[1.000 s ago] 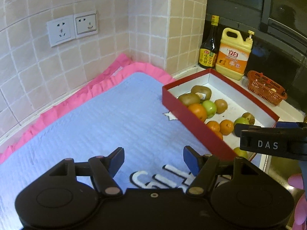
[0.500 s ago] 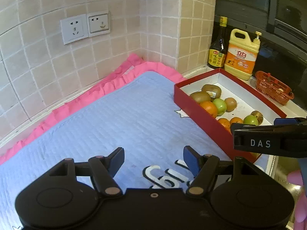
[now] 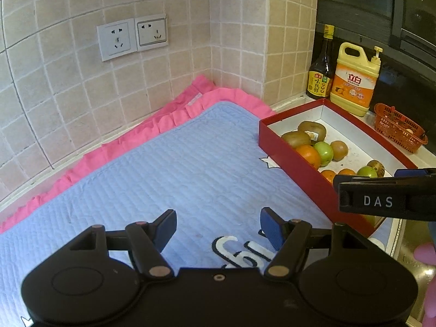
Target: Organize fruits
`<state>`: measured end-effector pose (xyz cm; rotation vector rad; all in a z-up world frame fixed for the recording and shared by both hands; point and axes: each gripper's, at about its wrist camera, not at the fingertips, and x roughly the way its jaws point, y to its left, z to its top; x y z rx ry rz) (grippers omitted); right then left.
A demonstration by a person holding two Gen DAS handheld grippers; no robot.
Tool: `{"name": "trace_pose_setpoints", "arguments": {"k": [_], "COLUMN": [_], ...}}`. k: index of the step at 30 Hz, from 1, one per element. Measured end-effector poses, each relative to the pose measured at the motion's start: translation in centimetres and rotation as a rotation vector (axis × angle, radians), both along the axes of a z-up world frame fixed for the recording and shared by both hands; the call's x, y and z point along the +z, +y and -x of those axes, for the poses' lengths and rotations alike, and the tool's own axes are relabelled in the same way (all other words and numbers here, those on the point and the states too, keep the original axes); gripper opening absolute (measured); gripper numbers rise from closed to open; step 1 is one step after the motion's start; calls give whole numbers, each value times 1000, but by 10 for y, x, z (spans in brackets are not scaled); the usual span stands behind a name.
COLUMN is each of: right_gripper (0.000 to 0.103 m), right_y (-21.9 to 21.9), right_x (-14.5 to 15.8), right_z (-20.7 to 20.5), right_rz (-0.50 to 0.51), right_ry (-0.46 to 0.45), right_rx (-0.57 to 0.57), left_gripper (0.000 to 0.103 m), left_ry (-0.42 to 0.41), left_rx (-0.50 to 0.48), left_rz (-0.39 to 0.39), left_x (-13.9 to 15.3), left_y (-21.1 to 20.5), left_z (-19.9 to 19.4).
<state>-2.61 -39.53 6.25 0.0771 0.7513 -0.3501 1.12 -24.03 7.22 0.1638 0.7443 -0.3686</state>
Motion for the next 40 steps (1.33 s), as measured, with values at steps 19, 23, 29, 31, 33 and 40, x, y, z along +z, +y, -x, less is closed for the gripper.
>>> {"name": "trace_pose_setpoints", "arguments": {"k": [19,23,29,31,33,40], "right_gripper": [93,93,93,93,93,93], "right_y": [-14,-18,-20,-20,-20,-21], "right_x": [-6,-9,-11,-12,-12,-13], "right_z": [-10,-13,-18,-19,-20,-22], "right_rz": [-16,-18,-19,-18,-18,-17], "right_ry": [15,23,27,29,33,37], "right_rx": [-7,-4,0,3,6,6], "left_gripper": [81,81,81,81,85,90], "left_ry": [22,30,27,18,1,-43], "left_rx": [17,43,49,45,41,90], "left_rz": [10,6,-13,-27,-35,-69], "left_x": [-5,-7,-9,-9,-9,-10], "left_y": [-9,-8,-9,-11,-12,-9], "left_z": [-12,-19,-23,-23,-23,-27]}}
